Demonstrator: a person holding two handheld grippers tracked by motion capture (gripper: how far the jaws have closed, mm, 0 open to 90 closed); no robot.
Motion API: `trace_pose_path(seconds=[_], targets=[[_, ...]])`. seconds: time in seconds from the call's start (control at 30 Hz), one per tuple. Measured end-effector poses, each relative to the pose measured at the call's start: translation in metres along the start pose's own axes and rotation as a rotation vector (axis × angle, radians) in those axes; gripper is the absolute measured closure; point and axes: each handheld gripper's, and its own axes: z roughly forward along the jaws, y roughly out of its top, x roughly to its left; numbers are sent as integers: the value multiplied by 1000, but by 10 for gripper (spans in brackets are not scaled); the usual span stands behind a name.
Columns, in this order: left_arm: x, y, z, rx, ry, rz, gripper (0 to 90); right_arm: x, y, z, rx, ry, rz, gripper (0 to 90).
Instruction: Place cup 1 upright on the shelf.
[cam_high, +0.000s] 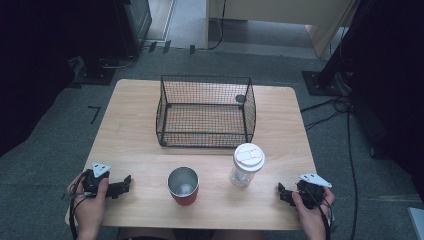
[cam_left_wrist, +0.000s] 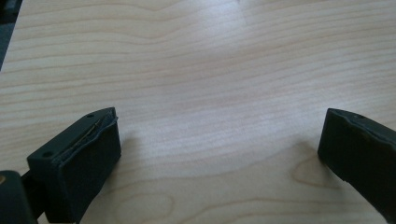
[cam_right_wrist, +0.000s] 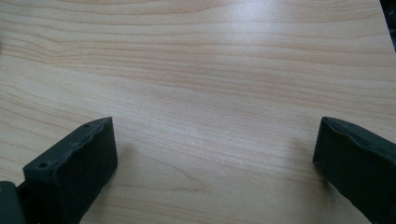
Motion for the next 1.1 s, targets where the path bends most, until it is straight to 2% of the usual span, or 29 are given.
trace_pose_path(seconds=[0.2,0.27,0.3,0.37,0.47,0.7,0.8,0.83,0.87,0.9,1.1], targets=[[0,0,0,-1,0,0,0,0,0,0,0,0,0,0],[0,0,0,-1,0,-1,0,0,-1,-1,-13,-2,1,56],[0,0,0,-1,0,-1,0,0,-1,-1,-13,-2,1,56],[0,0,0,-1,0,-1,0,1,-2,-3,-26,-21,27,85],[0,0,0,-2,0,-3,0,3,-1,-5,-32,-31,38,85],[0,0,0,-1,-2,-2,0,9,3,-13,-33,-19,29,75],[0,0,0,-2,-3,-3,0,14,8,-22,-50,30,28,50],[0,0,0,-2,-3,-3,0,14,8,-22,-50,30,28,50],[0,0,0,-2,-3,-3,0,18,10,-26,-48,63,30,16],[0,0,0,-2,-3,-3,0,20,11,-27,-47,75,25,13],[0,0,0,-1,-2,-2,0,33,15,-35,-67,114,13,0]])
